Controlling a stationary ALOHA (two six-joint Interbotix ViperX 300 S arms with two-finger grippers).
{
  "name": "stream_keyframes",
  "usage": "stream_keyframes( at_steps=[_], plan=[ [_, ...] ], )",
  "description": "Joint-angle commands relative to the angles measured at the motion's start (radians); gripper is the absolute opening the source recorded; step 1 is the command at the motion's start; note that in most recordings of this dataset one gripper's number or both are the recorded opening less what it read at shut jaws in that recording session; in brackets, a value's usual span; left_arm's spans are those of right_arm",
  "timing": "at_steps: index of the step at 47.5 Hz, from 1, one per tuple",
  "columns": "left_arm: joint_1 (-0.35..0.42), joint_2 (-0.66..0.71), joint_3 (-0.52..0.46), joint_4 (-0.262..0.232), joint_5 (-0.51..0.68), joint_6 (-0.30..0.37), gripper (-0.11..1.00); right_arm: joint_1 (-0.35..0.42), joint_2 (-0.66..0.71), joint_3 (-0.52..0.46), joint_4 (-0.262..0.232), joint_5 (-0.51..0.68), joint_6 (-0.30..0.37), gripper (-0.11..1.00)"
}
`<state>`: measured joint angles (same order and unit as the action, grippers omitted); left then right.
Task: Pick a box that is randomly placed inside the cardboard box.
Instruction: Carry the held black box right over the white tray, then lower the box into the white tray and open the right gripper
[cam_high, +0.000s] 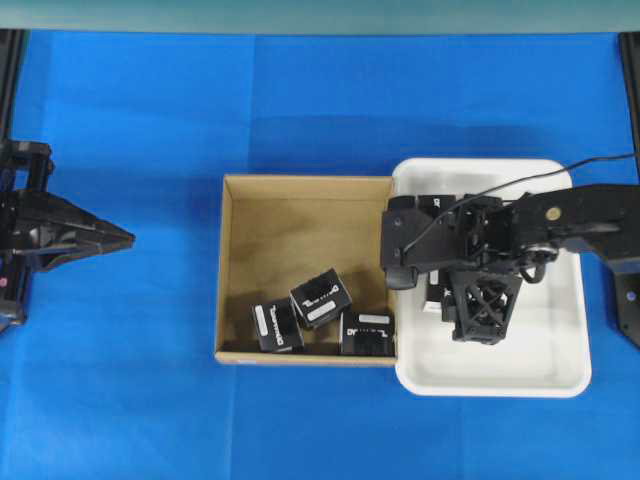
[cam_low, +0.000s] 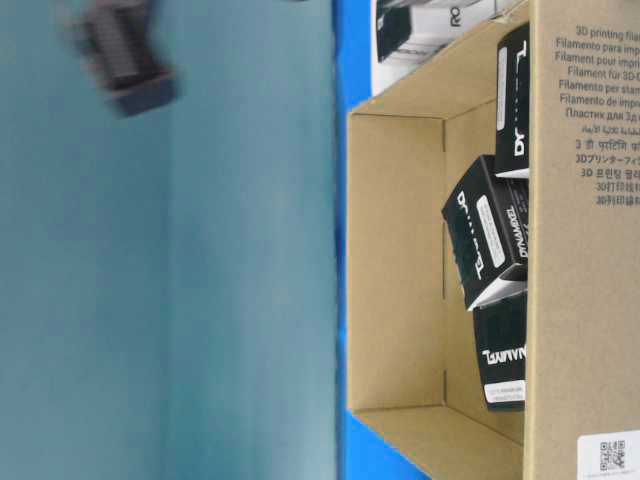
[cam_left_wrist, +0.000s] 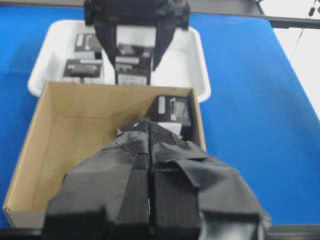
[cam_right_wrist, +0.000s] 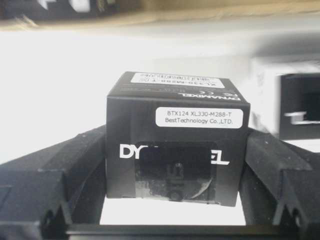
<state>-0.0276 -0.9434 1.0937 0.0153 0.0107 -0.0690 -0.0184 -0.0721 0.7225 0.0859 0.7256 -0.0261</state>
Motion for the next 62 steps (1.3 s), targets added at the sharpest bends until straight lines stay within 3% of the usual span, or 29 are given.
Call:
stream_keyframes(
  at_steps=[1,11,17,19,28,42,55,62],
  plan=[
    [-0.002,0.003,-0.023,0.002,-0.005,-0.002,-0.07,0.006,0.011,0.011,-0.002,-0.032,-0.002,0.72],
    [-0.002,0.006,-0.026,0.002,-0.006,-0.002,-0.07,0.009,0.009,0.012,-0.002,-0.084,0.005,0.73],
    [0.0,0.006,-0.026,0.003,-0.005,-0.002,-0.07,0.014,0.009,0.011,-0.002,-0.11,0.0,0.96],
    [0.0,0.006,-0.026,0.003,-0.006,-0.002,-0.07,0.017,0.009,0.006,-0.002,-0.11,-0.002,0.99],
    [0.0,0.006,-0.026,0.002,-0.005,-0.002,-0.07,0.018,-0.052,-0.035,0.009,-0.058,0.015,0.99],
    [0.002,0.005,-0.026,0.002,-0.005,-0.002,-0.07,-0.002,-0.295,-0.064,0.009,-0.005,0.046,0.99],
    [0.002,0.0,-0.025,0.002,-0.005,-0.002,-0.07,-0.002,-0.454,0.031,0.008,-0.054,0.044,0.99],
    [0.0,0.0,-0.021,0.002,-0.005,-0.002,-0.07,-0.006,-0.534,0.087,0.0,-0.146,0.048,0.99]
  ],
)
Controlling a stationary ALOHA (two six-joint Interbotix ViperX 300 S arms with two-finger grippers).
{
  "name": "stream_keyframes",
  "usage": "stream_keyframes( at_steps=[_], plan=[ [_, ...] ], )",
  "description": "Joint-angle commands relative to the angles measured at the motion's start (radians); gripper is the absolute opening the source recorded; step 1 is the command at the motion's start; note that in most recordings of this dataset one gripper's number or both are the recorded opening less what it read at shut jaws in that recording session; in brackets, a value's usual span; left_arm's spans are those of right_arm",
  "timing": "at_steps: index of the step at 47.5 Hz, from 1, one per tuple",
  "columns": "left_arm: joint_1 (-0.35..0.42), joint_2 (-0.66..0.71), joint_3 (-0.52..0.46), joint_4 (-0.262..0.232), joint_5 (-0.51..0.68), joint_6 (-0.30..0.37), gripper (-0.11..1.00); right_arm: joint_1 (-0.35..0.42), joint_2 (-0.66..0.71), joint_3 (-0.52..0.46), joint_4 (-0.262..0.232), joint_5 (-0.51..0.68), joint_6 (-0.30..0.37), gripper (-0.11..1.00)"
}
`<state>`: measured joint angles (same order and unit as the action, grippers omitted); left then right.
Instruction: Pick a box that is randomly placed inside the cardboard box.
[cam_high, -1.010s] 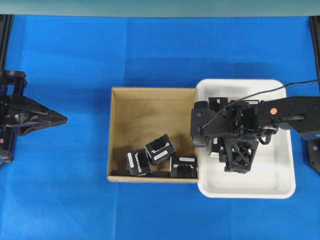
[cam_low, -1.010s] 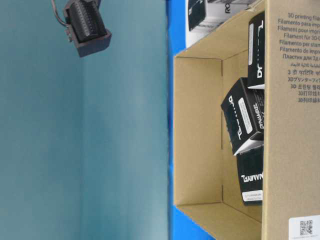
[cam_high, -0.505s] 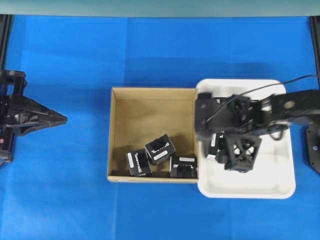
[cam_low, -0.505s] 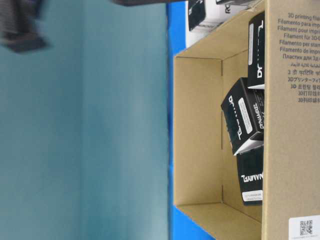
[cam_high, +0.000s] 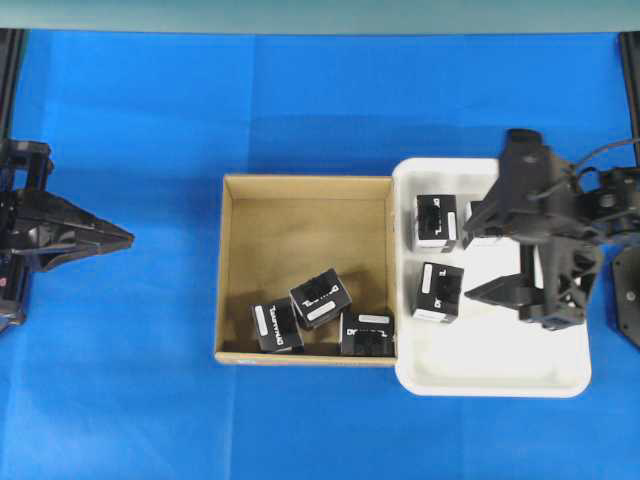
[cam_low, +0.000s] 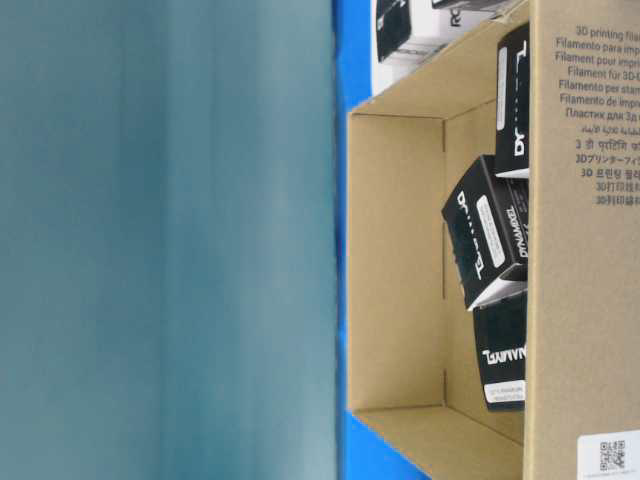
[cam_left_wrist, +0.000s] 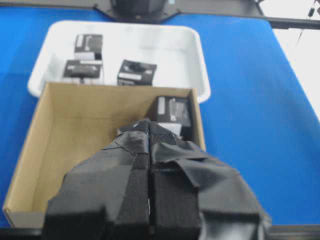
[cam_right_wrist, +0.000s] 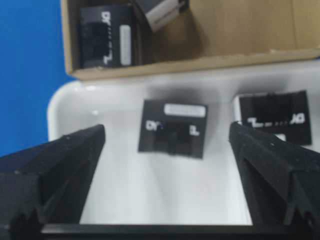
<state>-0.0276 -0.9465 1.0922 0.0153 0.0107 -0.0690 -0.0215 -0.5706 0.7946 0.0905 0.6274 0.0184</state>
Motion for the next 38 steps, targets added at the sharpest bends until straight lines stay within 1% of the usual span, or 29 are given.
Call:
stream_keyframes(
  at_steps=[1,9,16,29,32,38],
  plan=[
    [0.0,0.002,-0.018,0.002,-0.005,-0.002,-0.07,-0.006,-0.052,0.025,-0.008,-0.067,0.003,0.99],
    [-0.002,0.002,-0.017,0.002,-0.005,-0.002,-0.07,-0.008,-0.135,0.089,-0.008,-0.156,0.009,0.99],
    [-0.002,0.002,-0.008,0.002,-0.005,-0.002,-0.07,0.0,-0.179,0.14,-0.009,-0.179,0.009,0.99],
    [-0.002,-0.023,0.014,0.002,-0.005,-0.002,-0.07,0.005,-0.255,0.169,-0.005,-0.215,0.014,0.99],
    [-0.002,-0.031,0.014,0.002,-0.005,-0.002,-0.07,0.002,-0.275,0.183,0.0,-0.215,0.032,0.99],
    [0.002,-0.043,0.012,0.003,-0.014,0.0,-0.07,0.002,-0.314,0.206,-0.002,-0.213,0.091,0.99]
  ],
)
